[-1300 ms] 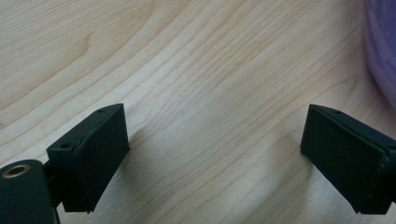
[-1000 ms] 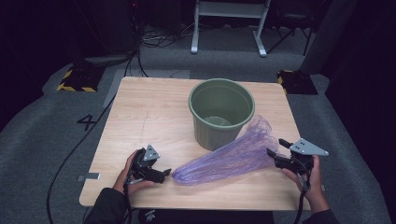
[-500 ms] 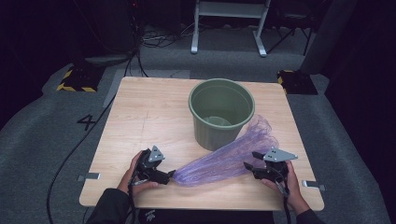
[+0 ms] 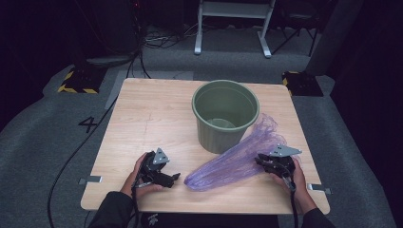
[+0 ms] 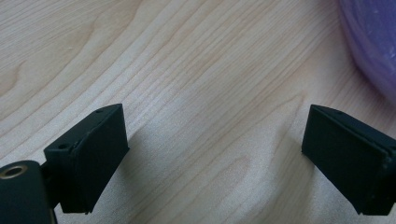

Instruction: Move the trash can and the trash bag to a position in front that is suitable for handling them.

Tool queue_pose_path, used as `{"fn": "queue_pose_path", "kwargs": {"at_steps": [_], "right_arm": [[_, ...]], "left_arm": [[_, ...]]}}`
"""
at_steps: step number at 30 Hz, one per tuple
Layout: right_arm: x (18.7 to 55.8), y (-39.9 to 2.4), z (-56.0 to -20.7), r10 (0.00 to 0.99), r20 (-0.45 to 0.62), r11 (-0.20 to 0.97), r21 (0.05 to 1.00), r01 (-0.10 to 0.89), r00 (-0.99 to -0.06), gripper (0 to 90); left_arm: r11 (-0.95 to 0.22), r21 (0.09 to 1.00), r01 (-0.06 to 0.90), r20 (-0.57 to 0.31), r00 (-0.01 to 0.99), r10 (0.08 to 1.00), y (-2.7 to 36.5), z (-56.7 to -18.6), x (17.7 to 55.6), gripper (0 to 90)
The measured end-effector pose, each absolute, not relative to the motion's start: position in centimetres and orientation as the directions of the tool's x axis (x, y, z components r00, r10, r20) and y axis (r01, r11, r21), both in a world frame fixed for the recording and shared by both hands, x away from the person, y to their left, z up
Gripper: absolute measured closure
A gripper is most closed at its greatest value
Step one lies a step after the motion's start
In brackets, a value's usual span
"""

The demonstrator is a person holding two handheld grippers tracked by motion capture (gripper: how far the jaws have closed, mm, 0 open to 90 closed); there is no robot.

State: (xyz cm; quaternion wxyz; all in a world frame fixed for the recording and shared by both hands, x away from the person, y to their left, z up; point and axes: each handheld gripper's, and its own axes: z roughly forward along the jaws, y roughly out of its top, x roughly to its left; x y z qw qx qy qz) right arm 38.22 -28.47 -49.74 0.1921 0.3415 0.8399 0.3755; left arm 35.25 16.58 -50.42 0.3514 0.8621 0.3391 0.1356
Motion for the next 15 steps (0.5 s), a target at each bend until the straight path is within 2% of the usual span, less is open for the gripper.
{"fn": "queue_pose_path", "kwargs": {"at_steps": [15], "right_arm": [[40.7,-30.9,-50.1,0.782,-0.033,0.417,0.77,0.483,-0.622,68.9]], "left_arm": [[-0.526,0.699,0.485,-0.006,0.739,0.674,16.5,-50.4,35.3,6.3]]}}
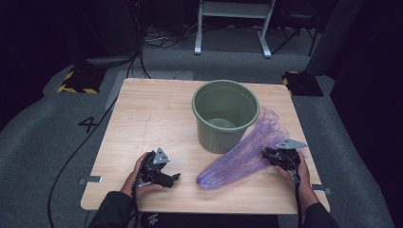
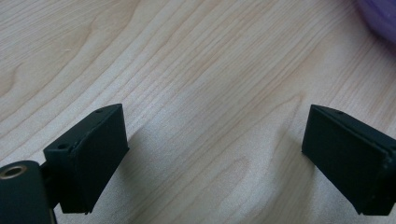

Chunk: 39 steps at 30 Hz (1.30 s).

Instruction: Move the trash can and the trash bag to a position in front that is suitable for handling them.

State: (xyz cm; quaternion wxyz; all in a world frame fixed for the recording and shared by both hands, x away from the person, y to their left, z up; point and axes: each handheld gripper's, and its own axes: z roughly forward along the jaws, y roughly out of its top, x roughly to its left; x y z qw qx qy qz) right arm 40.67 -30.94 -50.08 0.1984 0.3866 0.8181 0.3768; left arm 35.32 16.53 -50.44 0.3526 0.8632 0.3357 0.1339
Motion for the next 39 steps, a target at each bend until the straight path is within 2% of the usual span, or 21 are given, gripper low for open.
{"fn": "queue_pose_path", "kwargs": {"at_steps": [5,7,8,9,10,12,18,24,31,34,36,39], "right_arm": [[42.0,-31.9,-49.9,0.828,-0.053,0.39,0.77,0.505,-0.558,58.5],[42.1,-32.2,-49.5,0.84,-0.032,0.358,0.784,0.508,-0.542,50.2],[42.1,-32.2,-49.5,0.84,-0.032,0.358,0.784,0.508,-0.542,50.2],[42.1,-32.4,-49.1,0.841,-0.007,0.333,0.795,0.508,-0.54,46.2],[41.6,-32.3,-48.1,0.827,0.061,0.271,0.828,0.491,-0.56,37.7],[41.1,-31.9,-47.3,0.811,0.075,0.256,0.847,0.466,-0.58,34.1],[40.1,-29.0,-46.7,0.757,0.014,0.332,0.853,0.403,-0.654,24.3],[41.2,-27.1,-48.2,0.728,0.006,0.415,0.792,0.447,-0.686,20.8],[42.6,-26.8,-49.7,0.743,0.03,0.421,0.756,0.502,-0.668,20.4],[42.8,-26.7,-50.1,0.75,0.018,0.427,0.751,0.504,-0.662,21.6],[42.9,-26.6,-50.2,0.755,0.015,0.424,0.751,0.506,-0.655,27.3],[42.9,-26.6,-50.2,0.762,0.006,0.426,0.748,0.508,-0.647,29.1]], "left_arm": [[-0.525,0.7,0.484,-0.007,0.739,0.673,16.5,-50.5,35.3,6.2],[-0.526,0.701,0.482,-0.008,0.742,0.67,16.5,-50.5,35.3,6.2],[-0.526,0.701,0.482,-0.008,0.742,0.67,16.5,-50.5,35.3,6.2],[-0.53,0.699,0.48,-0.005,0.745,0.667,16.5,-50.4,35.3,6.2],[-0.53,0.7,0.479,-0.006,0.746,0.666,16.4,-50.4,35.3,6.2],[-0.534,0.698,0.477,-0.005,0.749,0.662,16.4,-50.4,35.3,6.2],[-0.538,0.697,0.474,-0.003,0.753,0.659,16.4,-50.4,35.4,6.2],[-0.541,0.697,0.471,-0.005,0.758,0.653,16.3,-50.4,35.4,6.2],[-0.545,0.698,0.465,-0.007,0.765,0.644,16.2,-50.4,35.4,6.2],[-0.546,0.698,0.464,-0.007,0.766,0.643,16.2,-50.4,35.4,6.2],[-0.548,0.697,0.461,-0.005,0.768,0.64,16.1,-50.4,35.5,5.6],[-0.559,0.694,0.454,-0.007,0.78,0.625,15.6,-50.4,35.8,4.7]]}}
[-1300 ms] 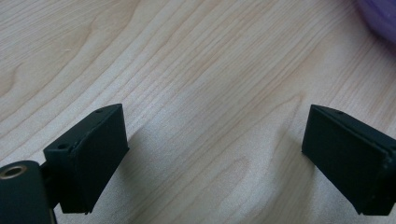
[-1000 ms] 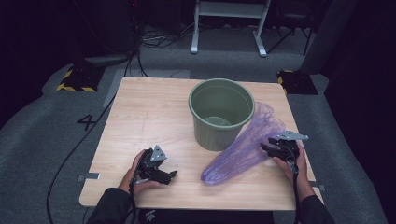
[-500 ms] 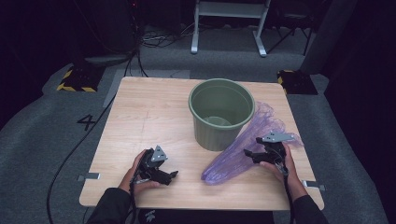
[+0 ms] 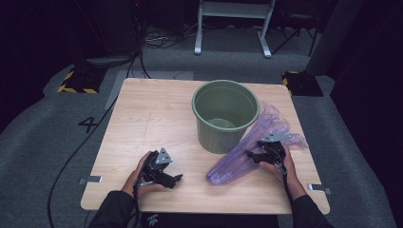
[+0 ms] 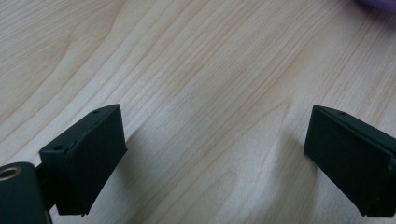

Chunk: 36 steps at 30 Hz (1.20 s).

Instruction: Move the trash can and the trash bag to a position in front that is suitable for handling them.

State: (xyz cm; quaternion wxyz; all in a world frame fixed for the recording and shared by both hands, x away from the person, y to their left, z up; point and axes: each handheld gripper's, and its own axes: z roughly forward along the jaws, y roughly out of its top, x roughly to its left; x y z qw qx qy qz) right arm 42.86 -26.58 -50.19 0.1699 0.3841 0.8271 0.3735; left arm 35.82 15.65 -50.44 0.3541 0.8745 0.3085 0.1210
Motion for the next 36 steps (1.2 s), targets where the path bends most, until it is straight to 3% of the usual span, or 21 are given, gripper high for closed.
{"fn": "queue_pose_path", "kwargs": {"at_steps": [1,4,5,9,10,12,15,29,36], "right_arm": [[42.9,-26.6,-50.2,0.768,0.004,0.421,0.751,0.509,-0.641,34.0],[42.9,-26.7,-50.2,0.771,0.005,0.415,0.754,0.509,-0.637,37.5],[42.8,-26.9,-50.1,0.773,0.005,0.41,0.759,0.506,-0.635,47.6],[42.7,-26.9,-50.1,0.772,0.001,0.409,0.765,0.498,-0.636,57.9],[42.6,-26.9,-50.1,0.767,0.0,0.41,0.769,0.491,-0.641,69.1],[42.5,-26.9,-50.1,0.767,-0.001,0.41,0.77,0.489,-0.642,71.4],[42.4,-27.1,-50.2,0.764,0.009,0.404,0.773,0.49,-0.645,83.7],[41.7,-29.5,-49.8,0.778,0.041,0.341,0.811,0.476,-0.627,88.9],[40.7,-30.5,-48.4,0.771,0.024,0.318,0.852,0.416,-0.637,89.2]], "left_arm": [[-0.564,0.691,0.452,-0.007,0.784,0.621,15.4,-50.5,36.0,3.2],[-0.568,0.689,0.451,-0.008,0.788,0.616,15.2,-50.5,36.2,2.4],[-0.569,0.688,0.449,-0.007,0.789,0.614,15.1,-50.5,36.2,1.8],[-0.569,0.687,0.452,-0.008,0.788,0.616,15.1,-50.5,36.2,1.8],[-0.568,0.689,0.449,-0.007,0.789,0.615,15.1,-50.5,36.2,1.8],[-0.569,0.689,0.449,-0.007,0.789,0.614,15.1,-50.5,36.2,1.8],[-0.565,0.689,0.453,-0.007,0.784,0.621,15.2,-50.5,36.0,1.9],[-0.566,0.689,0.453,-0.007,0.785,0.62,15.4,-50.5,35.8,1.9],[-0.567,0.689,0.452,-0.007,0.786,0.619,15.4,-50.5,35.8,1.9]]}}
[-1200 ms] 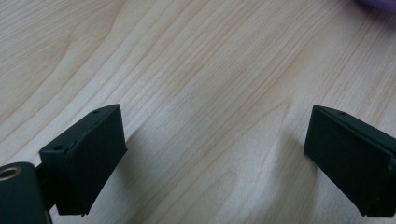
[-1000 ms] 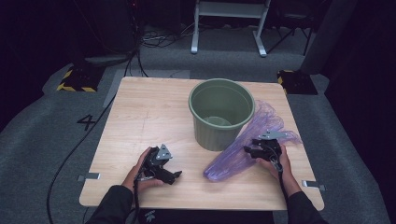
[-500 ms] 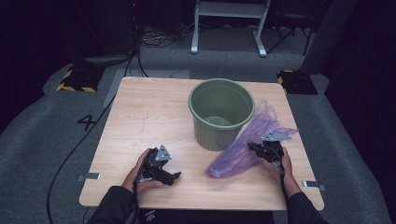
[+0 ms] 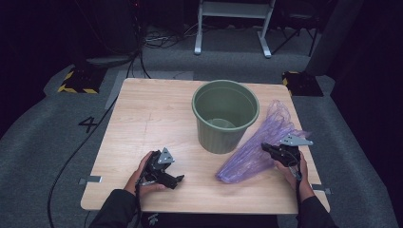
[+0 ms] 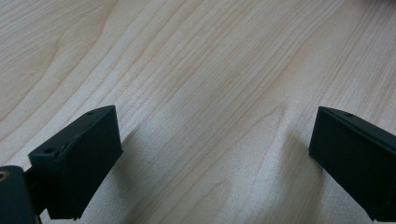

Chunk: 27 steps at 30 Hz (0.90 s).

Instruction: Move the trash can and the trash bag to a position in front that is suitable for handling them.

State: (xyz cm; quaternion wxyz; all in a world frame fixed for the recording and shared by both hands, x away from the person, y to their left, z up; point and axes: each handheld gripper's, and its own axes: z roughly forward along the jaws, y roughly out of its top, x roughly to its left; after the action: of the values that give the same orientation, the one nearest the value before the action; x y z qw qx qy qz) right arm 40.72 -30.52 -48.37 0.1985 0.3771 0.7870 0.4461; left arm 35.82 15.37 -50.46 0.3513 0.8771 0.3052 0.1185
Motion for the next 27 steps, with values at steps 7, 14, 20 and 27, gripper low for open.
{"fn": "queue_pose_path", "kwargs": {"at_steps": [7,14,20,27], "right_arm": [[40.3,-30.8,-47.2,0.767,0.019,0.29,0.881,0.374,-0.641,89.2],[40.0,-31.2,-46.5,0.757,0.017,0.278,0.896,0.345,-0.653,89.3],[39.5,-31.7,-45.6,0.748,0.03,0.244,0.916,0.317,-0.663,89.4],[39.0,-32.1,-44.9,0.744,0.043,0.216,0.929,0.302,-0.666,89.5]], "left_arm": [[-0.568,0.688,0.452,-0.007,0.787,0.617,15.4,-50.5,35.8,1.8],[-0.57,0.688,0.449,-0.007,0.79,0.614,15.4,-50.5,35.9,1.7],[-0.57,0.687,0.45,-0.006,0.789,0.615,15.4,-50.5,35.9,1.8],[-0.57,0.688,0.449,-0.007,0.79,0.613,15.4,-50.5,35.9,1.8]]}}
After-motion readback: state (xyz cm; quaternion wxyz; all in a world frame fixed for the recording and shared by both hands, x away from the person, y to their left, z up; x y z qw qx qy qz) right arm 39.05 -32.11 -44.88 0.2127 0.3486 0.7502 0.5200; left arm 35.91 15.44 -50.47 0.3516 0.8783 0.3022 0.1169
